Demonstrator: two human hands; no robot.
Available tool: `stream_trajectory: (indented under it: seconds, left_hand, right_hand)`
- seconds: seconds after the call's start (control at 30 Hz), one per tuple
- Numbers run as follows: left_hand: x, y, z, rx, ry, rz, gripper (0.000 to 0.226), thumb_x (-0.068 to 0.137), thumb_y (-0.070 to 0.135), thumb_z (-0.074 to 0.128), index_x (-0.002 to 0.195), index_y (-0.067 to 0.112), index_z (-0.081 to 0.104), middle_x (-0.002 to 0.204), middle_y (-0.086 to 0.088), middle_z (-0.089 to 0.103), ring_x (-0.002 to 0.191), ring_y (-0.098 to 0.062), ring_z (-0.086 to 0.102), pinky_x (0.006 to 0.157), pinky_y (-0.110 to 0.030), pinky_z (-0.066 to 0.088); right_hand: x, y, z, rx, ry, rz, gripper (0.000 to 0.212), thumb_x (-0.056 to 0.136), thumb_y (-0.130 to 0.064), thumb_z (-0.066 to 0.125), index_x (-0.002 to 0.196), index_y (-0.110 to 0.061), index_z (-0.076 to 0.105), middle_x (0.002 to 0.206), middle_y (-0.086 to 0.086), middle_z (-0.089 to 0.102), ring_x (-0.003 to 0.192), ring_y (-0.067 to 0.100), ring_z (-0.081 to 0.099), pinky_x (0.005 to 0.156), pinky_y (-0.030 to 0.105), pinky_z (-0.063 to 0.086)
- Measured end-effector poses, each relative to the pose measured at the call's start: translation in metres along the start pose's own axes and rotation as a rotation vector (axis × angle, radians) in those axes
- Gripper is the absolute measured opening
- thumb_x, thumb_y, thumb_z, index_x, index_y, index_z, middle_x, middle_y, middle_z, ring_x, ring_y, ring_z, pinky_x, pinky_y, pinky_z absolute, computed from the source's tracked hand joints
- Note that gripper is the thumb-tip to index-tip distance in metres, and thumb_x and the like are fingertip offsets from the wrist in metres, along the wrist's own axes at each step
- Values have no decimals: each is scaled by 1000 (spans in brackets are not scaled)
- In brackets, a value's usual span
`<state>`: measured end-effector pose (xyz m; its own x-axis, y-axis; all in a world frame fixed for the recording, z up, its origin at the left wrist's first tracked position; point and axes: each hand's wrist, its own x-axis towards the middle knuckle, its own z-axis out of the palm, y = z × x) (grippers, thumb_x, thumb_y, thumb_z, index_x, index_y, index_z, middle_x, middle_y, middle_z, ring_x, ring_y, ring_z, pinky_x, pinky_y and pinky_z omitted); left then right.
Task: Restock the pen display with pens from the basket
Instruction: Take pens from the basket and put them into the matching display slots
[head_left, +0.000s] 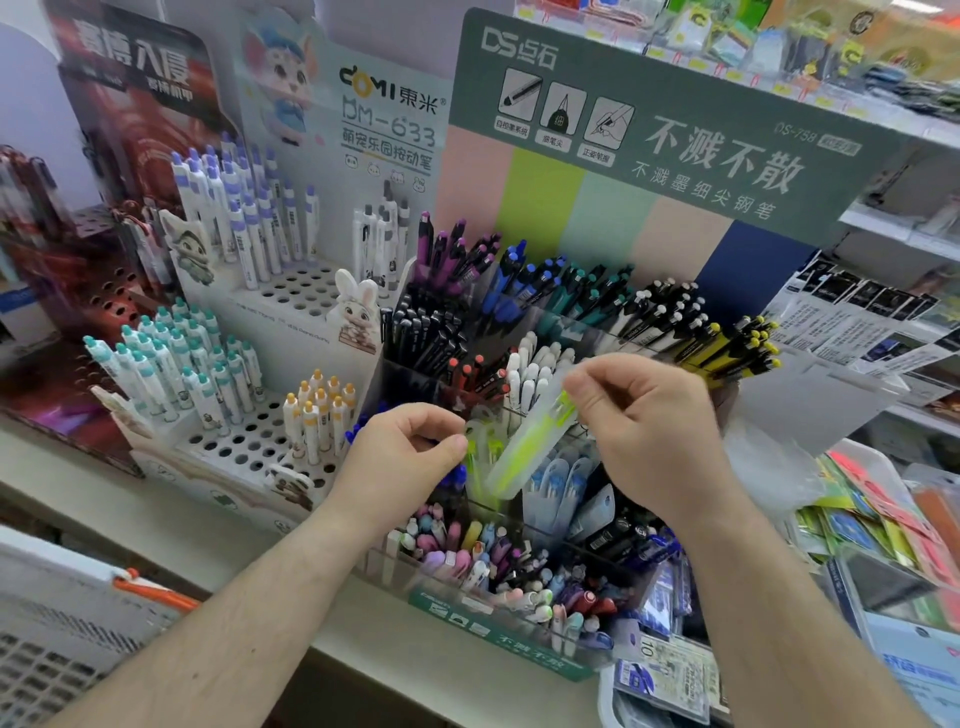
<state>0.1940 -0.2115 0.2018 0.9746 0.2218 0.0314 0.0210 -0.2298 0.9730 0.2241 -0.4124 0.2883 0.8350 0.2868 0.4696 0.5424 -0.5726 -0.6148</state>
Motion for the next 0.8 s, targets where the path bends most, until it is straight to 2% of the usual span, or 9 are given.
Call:
stream_trajectory:
  seconds: [0.1,0.2,0.3,0.4,0.53,0.7,0.8]
  left_hand:
    - [-1,2,4,4,-20,0,13,87,16,70,92,28,71,85,11,72,83,-7,67,79,-23,55]
    - [0,5,8,21,-22,21,15,86,15,72,91,29,71,84,12,72,80,-7,67,79,-24,56]
    - [1,7,10,54,-38,46,16,84,16,73,93,29,71,84,14,71,78,-12,66,77,-24,56]
    - [0,10,12,127,-70,113,20,81,19,75,95,32,70,87,17,69,62,-5,55,66,-17,52]
    - [1,13,19,272,-82,227,13,79,28,77,81,36,67,78,19,64,57,0,49,58,-21,43]
    - [1,17,29,528,-64,230,28,79,36,70,59,42,51,68,20,57,69,-5,54,64,-28,44]
    - [1,17,35,683,-44,214,23,81,39,64,64,34,48,69,17,48,72,-10,51,63,-27,41]
  right_hand:
    - [-1,8,14,-97,-77,-84,25,98,-21,62,79,-7,70,62,3,61,57,14,53,55,34,50]
    - [4,10,25,-149,-64,-167,32,96,-28,55,77,-6,68,64,3,61,63,21,56,58,41,50]
    - [9,10,26,-217,-24,-258,37,97,-32,53,74,-7,67,61,1,56,61,21,54,55,41,50]
    - [7,6,24,-258,30,-339,36,96,-33,51,74,-11,69,61,-3,57,60,19,55,54,37,50]
    - [4,7,27,-313,20,-420,28,94,-25,56,72,-13,70,61,-5,57,61,17,51,54,33,48]
    - [3,12,33,-327,-105,-428,19,88,-20,62,73,-16,73,68,-6,62,67,17,57,58,29,48]
    - [-1,14,36,-316,-196,-310,15,84,-22,63,74,-20,75,72,-7,64,71,16,59,60,32,50]
